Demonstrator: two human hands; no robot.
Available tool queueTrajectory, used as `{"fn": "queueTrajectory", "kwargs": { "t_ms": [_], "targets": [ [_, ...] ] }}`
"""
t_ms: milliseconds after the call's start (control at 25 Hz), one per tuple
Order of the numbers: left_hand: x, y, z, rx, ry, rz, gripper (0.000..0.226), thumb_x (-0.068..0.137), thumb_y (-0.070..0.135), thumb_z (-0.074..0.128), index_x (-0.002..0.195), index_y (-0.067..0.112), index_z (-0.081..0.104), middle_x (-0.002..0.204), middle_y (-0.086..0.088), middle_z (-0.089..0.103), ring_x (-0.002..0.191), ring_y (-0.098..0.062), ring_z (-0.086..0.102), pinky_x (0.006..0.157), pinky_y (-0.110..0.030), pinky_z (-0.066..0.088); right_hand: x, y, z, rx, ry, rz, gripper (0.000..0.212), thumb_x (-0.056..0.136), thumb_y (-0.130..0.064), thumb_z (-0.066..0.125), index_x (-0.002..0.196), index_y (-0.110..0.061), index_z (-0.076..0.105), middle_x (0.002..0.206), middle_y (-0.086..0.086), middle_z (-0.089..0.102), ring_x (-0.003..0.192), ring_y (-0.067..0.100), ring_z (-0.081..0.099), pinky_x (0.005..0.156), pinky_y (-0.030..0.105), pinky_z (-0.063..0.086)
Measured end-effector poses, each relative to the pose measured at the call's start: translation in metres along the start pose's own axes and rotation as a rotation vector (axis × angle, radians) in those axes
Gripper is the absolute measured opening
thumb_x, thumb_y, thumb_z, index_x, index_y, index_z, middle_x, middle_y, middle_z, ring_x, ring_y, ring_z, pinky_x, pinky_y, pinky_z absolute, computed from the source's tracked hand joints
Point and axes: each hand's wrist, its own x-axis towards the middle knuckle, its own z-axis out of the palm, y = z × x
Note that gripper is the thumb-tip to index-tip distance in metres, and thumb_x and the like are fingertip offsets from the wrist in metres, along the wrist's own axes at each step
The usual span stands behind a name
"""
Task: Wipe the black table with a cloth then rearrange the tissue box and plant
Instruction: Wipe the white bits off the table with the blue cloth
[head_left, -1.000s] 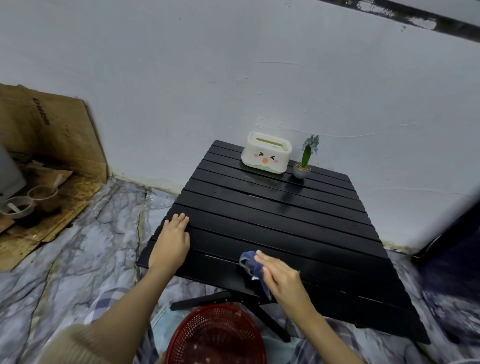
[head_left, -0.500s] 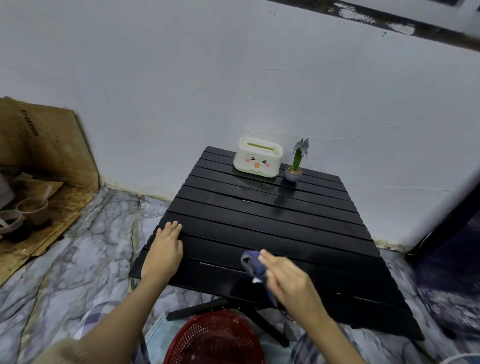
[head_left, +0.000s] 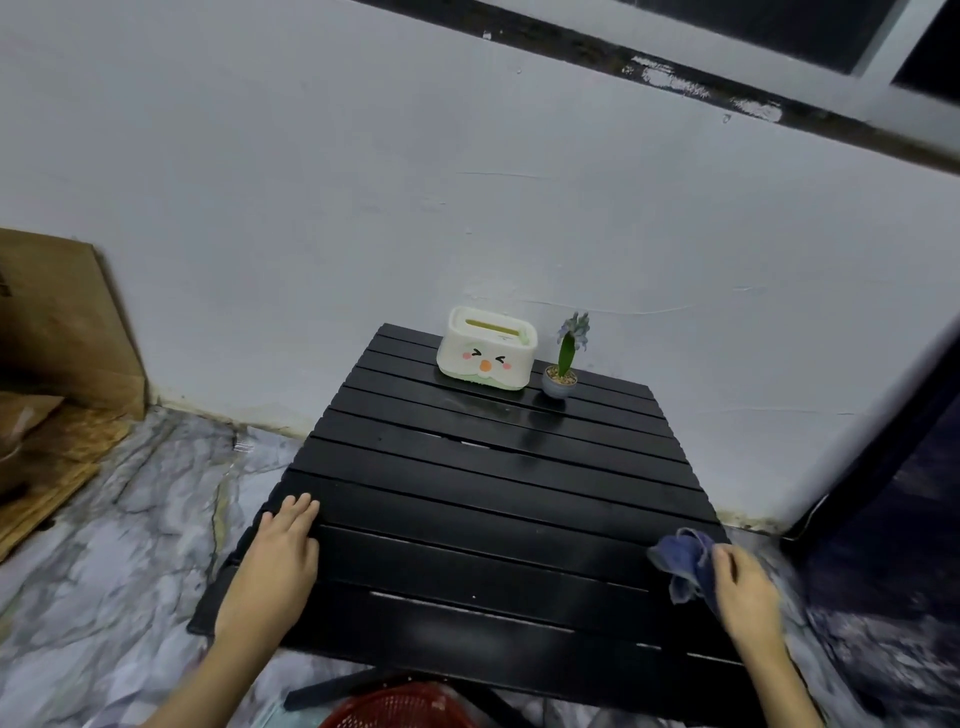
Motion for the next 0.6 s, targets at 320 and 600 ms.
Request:
{"fn": "queueTrajectory", "kwargs": {
  "t_ms": [320, 600],
  "targets": [
    [0.000, 0.000, 0.000, -0.009, 0.002, -0.016, 0.045, 0.089, 0.001, 0.038, 0.134, 0.006, 0.038, 0.148, -0.008, 0.034, 0.141, -0.016, 0.021, 0.118, -0.030, 0.006, 0.013, 0.006, 0.030, -0.223, -0.142, -0.083, 0.062, 0.081, -0.032, 0.067, 0.131, -0.005, 0.044, 0.138, 0.018, 0.043, 0.129, 0.033, 0.037, 0.105, 0.045, 0.033],
    [-0.001, 0.002, -0.001, -0.048, 0.027, -0.017, 0.045, 0.086, -0.005, 0.042, 0.130, 0.004, 0.044, 0.145, -0.010, 0.039, 0.136, -0.012, 0.024, 0.115, -0.029, 0.007, 0.058, -0.008, 0.062, -0.202, 0.064, -0.027, 0.043, 0.085, -0.007, 0.059, 0.124, 0.008, 0.047, 0.120, 0.035, 0.050, 0.111, 0.047, 0.045, 0.094, 0.050, 0.040]
  ]
}}
